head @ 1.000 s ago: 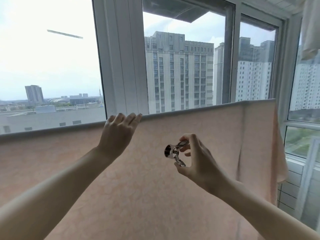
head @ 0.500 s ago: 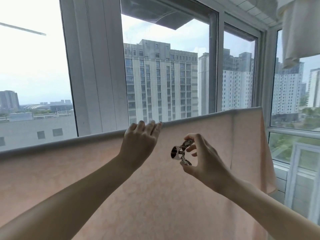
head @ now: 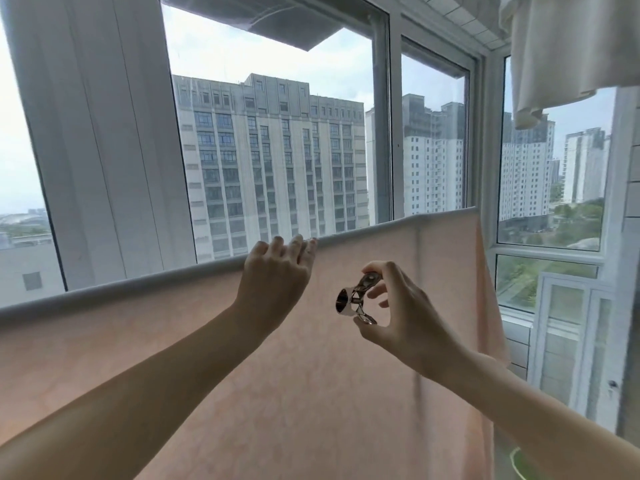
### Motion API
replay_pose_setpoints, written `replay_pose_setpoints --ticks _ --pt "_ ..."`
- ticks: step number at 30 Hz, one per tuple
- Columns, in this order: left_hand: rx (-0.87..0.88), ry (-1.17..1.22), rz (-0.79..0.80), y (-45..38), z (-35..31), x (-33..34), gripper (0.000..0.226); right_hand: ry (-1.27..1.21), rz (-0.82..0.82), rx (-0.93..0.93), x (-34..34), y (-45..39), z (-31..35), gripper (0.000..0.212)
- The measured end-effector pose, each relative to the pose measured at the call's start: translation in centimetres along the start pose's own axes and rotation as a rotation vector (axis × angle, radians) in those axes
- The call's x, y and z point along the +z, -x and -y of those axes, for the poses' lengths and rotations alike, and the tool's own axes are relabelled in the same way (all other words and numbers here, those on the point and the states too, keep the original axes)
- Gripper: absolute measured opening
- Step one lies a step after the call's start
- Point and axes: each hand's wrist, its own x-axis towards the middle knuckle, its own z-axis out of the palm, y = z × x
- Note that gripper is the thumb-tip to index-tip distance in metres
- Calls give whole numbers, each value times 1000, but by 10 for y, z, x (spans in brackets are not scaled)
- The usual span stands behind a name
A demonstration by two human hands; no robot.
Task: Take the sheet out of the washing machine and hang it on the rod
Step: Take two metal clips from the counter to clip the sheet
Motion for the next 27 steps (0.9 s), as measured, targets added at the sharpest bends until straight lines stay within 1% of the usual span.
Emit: replay_pose_setpoints --ticks 6,12,15,20,27 --pt "-21 -16 61 -31 -31 17 61 -5 -18 -12 -31 -2 -43 60" --pt "-32 68 49 -62 -50 38 49 -3 -7 -32 -65 -3 -90 59" --pt "-62 67 64 -74 -63 42 48 -11 7 -35 -80 0 -112 60" --pt "-76 59 120 -93 -82 44 56 -20 35 -44 -103 7 -142 61" --pt "-99 44 243 -119 -109 51 66 -12 10 -44 -129 13 -177 62"
